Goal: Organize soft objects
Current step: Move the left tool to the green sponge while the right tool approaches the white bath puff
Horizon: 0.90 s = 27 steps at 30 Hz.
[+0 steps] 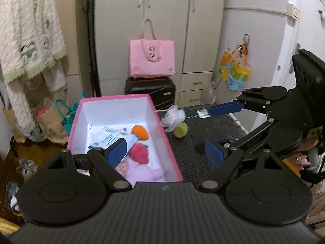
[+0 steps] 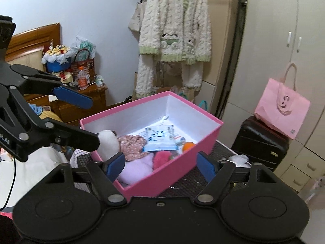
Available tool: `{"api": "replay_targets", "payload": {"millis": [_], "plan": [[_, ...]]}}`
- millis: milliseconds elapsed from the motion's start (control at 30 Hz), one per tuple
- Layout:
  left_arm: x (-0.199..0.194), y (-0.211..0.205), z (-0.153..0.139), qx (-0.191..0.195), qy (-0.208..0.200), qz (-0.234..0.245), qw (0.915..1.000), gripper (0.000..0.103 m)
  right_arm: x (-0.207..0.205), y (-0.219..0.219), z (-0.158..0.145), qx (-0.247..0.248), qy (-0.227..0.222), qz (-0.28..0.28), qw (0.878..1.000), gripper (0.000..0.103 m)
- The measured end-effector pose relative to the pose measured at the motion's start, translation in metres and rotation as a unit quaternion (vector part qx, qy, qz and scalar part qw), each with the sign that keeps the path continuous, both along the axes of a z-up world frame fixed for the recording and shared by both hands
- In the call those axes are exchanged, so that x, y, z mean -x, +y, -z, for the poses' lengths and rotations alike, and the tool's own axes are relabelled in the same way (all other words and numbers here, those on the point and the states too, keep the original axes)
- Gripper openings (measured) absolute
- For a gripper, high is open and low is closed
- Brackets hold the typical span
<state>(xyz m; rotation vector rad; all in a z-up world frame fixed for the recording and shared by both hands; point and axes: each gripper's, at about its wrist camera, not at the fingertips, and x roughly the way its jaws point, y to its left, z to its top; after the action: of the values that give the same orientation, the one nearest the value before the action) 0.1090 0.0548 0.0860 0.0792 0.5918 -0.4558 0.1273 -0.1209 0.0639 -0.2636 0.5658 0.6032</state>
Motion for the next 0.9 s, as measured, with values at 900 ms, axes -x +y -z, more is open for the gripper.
{"api": "replay_targets", "payload": {"millis": [900], "plan": [[-0.057,-0.155,0.071,-0.016,-0.007,0.011,0.9998,0.085,-0.088,-0.161,0.046,-0.12,-0.006,0.053,0.991,0.091]]}}
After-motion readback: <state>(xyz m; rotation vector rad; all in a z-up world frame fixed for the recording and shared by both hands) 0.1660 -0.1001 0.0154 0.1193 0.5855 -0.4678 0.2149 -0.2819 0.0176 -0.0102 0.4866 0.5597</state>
